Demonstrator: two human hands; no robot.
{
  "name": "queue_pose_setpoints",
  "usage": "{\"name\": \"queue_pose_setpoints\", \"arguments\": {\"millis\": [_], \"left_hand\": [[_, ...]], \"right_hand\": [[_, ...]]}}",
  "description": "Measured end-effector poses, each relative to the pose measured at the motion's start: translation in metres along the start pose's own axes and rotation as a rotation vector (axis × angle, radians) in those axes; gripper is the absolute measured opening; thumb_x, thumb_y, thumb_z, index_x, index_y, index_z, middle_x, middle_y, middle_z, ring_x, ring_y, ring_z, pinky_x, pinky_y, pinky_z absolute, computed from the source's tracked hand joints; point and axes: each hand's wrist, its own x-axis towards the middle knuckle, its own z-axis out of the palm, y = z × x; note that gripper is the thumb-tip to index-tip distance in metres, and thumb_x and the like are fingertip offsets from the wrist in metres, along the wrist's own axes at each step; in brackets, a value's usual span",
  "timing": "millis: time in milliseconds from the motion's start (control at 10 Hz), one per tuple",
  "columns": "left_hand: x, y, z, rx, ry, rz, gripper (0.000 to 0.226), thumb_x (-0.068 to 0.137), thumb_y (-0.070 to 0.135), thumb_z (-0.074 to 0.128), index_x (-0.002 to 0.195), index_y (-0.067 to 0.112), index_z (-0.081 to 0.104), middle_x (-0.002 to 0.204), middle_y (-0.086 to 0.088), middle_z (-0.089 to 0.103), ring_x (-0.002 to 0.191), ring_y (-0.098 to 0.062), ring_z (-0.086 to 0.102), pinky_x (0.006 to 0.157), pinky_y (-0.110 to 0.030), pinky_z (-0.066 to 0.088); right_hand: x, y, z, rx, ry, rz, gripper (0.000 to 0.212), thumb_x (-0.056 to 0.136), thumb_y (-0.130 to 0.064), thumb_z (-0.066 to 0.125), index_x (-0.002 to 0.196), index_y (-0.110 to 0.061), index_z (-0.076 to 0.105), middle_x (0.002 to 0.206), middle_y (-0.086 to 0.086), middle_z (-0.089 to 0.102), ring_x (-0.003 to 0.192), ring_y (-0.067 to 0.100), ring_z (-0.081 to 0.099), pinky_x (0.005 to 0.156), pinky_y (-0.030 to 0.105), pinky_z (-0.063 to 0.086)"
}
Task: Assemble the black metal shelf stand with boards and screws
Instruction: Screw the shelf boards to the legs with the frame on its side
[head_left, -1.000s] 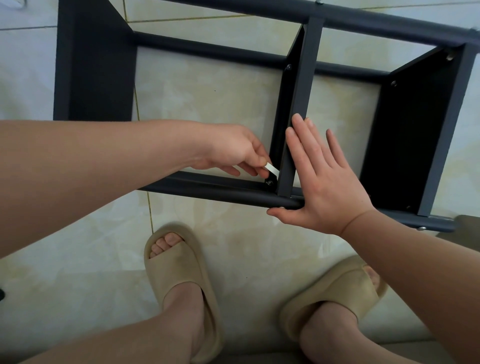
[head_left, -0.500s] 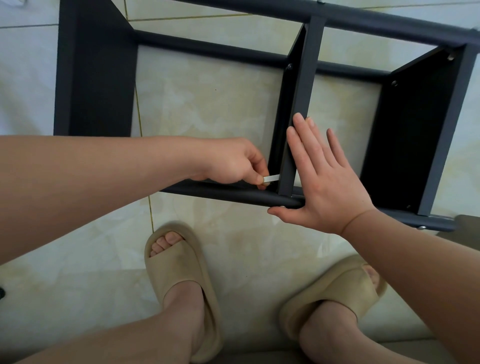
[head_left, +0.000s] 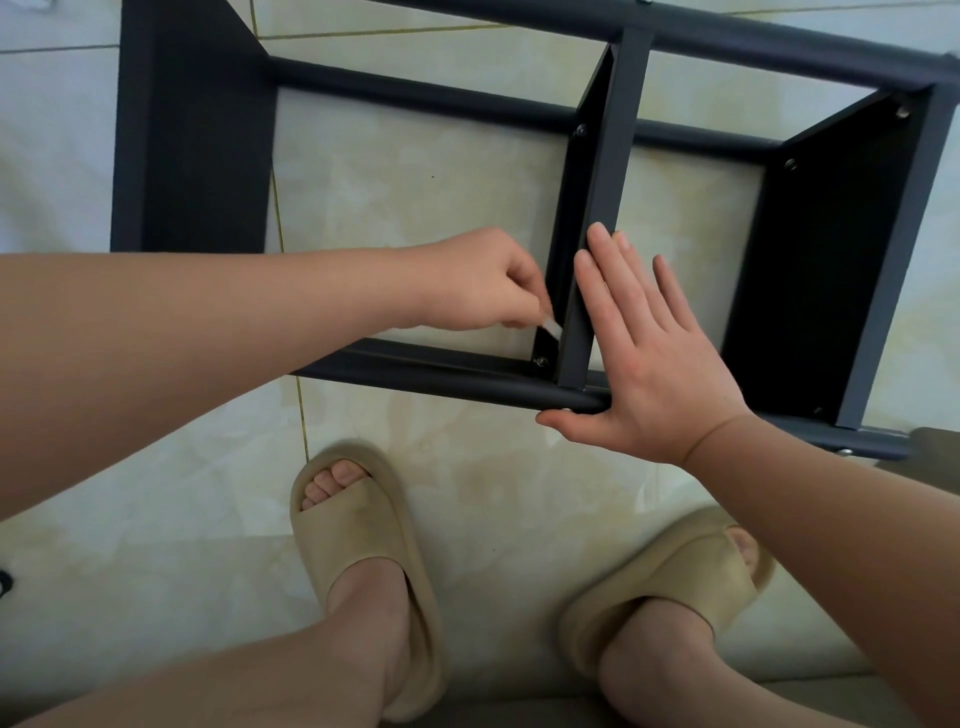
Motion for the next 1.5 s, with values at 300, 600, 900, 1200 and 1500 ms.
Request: {"name": "queue_pose_setpoints", "arguments": {"millis": [300,600,900,1200,1500], "left_hand": [[0.002,-0.003,0.01,-0.56,-0.071,-0.187,0.009,0.098,0.025,0.06,0.094,0.019,0.066,0.088,0.003,0.077,0.082,-0.009,0.073,0.08,-0.031,0.051],[0.001,-0.009,0.016,-0.651,-0.022,-0.204,0.008,0.093,0.036,0.068,0.095,0.028,0.069,0.092,0.008,0.076,0.085,-0.009,0.069,0.078,-0.03,0.049],[0.003,-0.004,0.014,-0.548,0.033,-0.184,0.01,0.098,0.032,0.062,0.098,0.027,0.071,0.087,0.009,0.077,0.081,-0.004,0.072,0.079,-0.029,0.05],[0.003,-0.003,0.013,-0.532,-0.019,-0.202,0.007,0.095,0.033,0.066,0.099,0.028,0.07,0.092,0.006,0.077,0.082,-0.006,0.072,0.08,-0.03,0.049],[0.002,-0.006,0.013,-0.48,-0.067,-0.209,0.004,0.095,0.027,0.067,0.098,0.025,0.07,0.091,0.004,0.078,0.079,-0.003,0.073,0.078,-0.029,0.048]], "right_hand": [[0.0,0.0,-0.002,-0.003,-0.01,-0.001,0.117,0.082,-0.079,0.05,0.158,0.003,0.014,0.168,0.018,0.005,0.156,0.035,0.005,0.123,0.059,0.016],[0.001,-0.001,-0.001,0.008,-0.006,0.0,0.117,0.082,-0.078,0.05,0.158,0.003,0.015,0.167,0.019,0.006,0.155,0.036,0.006,0.123,0.059,0.017],[0.0,-0.001,-0.003,0.021,-0.008,0.007,0.117,0.081,-0.077,0.051,0.158,0.003,0.016,0.167,0.019,0.007,0.155,0.036,0.006,0.122,0.059,0.017],[0.0,-0.001,-0.003,0.02,-0.011,0.006,0.116,0.081,-0.077,0.05,0.158,0.003,0.015,0.167,0.019,0.006,0.155,0.035,0.006,0.123,0.058,0.017],[0.0,-0.001,-0.001,0.021,-0.001,0.003,0.116,0.081,-0.077,0.051,0.158,0.003,0.015,0.167,0.019,0.006,0.155,0.035,0.006,0.123,0.058,0.017]]}}
